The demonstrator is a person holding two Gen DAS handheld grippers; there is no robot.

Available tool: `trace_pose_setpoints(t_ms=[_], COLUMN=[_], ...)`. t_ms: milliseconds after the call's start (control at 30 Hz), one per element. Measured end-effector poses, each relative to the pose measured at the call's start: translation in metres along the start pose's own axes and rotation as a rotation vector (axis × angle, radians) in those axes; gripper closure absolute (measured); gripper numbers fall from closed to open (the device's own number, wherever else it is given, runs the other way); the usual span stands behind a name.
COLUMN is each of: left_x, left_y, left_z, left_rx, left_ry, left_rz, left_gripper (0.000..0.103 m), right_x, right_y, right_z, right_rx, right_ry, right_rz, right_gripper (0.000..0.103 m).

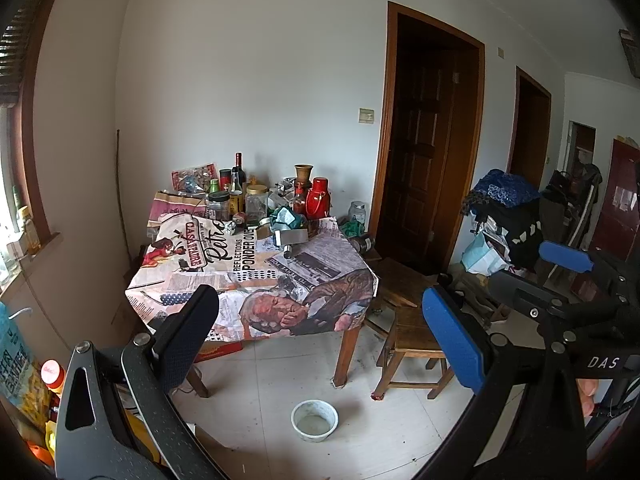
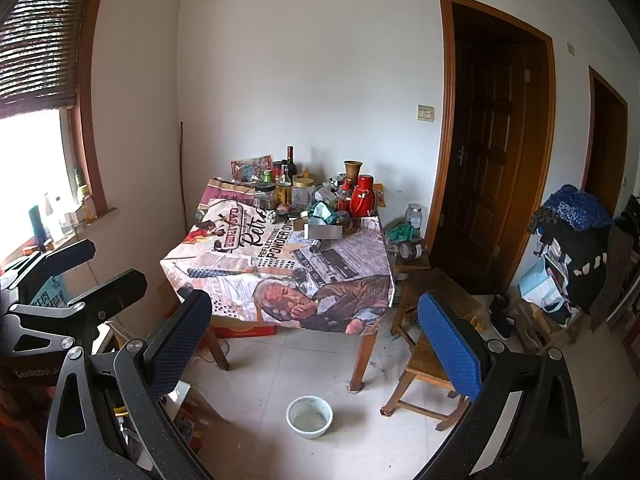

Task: Collect trash

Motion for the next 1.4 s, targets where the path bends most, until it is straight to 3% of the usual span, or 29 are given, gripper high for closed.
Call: trace_pose_setpoints(t_ms=[867,1400], left_x=[-0.009,-0.046], left_y=[0.003,0.037], left_z=[0.008,0.074], left_rx=[0.005,0.026], left_ry=[-0.001,0.063], left_rz=[-0.002,-0.048], left_gripper=[0.001,0.001], right_x=[-0.006,-0.059], right_y=[0.005,0.033], right_z=[0.008,0.042], right_rx=[-0.004,-0.013], right_ry=[0.002,0.026], right_rz=[0.001,0.0], right_gripper=[0.001,0.001])
Point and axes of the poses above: each gripper's, at about its wrist camera, not at the fingertips, and z roughly the way its jaws point, x to its left, y to its top, the point moved 1 cm from there along z, roughly the way its jaws point, and after that the axes turned 15 degrees about y, right-handed, at the moved point
